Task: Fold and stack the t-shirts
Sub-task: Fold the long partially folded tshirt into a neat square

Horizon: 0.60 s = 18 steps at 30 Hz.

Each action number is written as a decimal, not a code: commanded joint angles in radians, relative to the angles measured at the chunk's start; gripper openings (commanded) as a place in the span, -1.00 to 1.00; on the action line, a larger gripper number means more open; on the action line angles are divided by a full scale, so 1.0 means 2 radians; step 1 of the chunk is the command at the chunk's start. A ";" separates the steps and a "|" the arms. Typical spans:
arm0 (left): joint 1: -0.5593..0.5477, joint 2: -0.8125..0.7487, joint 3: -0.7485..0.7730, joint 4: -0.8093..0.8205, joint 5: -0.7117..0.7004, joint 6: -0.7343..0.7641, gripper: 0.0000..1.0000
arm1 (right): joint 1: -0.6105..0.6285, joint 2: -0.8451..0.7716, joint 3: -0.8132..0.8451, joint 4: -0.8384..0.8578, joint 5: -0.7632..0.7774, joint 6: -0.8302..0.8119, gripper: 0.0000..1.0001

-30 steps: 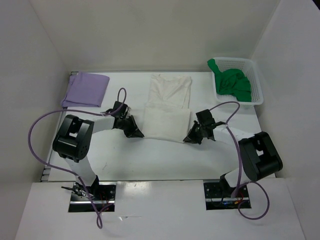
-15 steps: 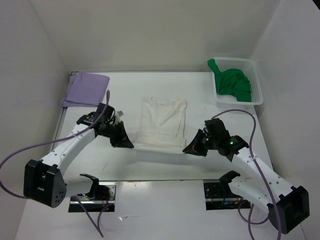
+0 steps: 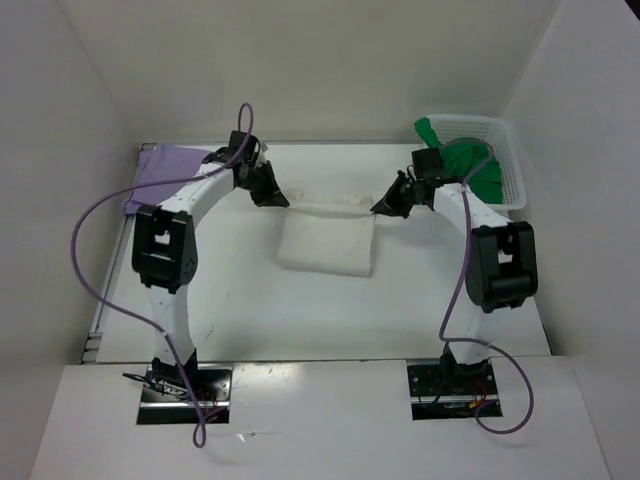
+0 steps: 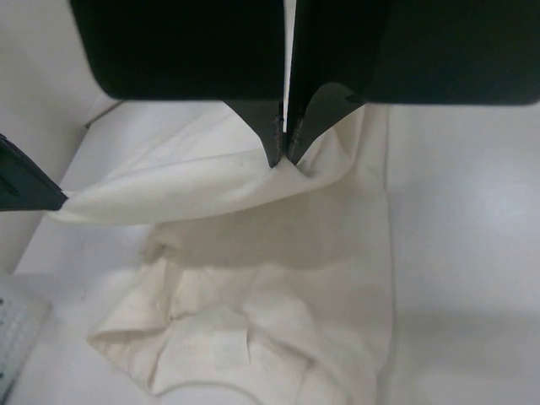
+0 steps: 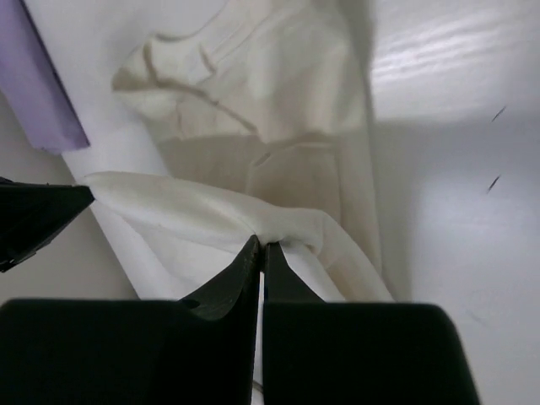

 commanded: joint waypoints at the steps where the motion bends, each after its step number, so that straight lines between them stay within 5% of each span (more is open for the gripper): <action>1: 0.005 0.055 0.088 0.021 -0.036 0.010 -1.00 | -0.022 0.054 0.072 0.031 0.018 -0.027 -1.00; 7: 0.029 0.141 0.173 0.035 -0.070 -0.031 -1.00 | -0.026 0.171 0.187 0.036 0.021 -0.036 -0.97; 11: 0.039 0.160 0.190 0.062 -0.077 -0.056 -0.87 | -0.026 0.221 0.252 0.031 0.007 -0.032 -0.68; 13: 0.051 0.154 0.183 0.078 -0.070 -0.066 -0.65 | -0.021 0.221 0.277 0.031 0.003 -0.032 -0.29; 15: 0.057 0.131 0.171 0.100 -0.070 -0.072 -0.16 | -0.021 0.221 0.284 0.038 -0.002 -0.032 0.00; 18: 0.068 0.092 0.135 0.118 -0.064 -0.073 0.08 | -0.011 0.194 0.284 0.022 -0.002 -0.046 0.11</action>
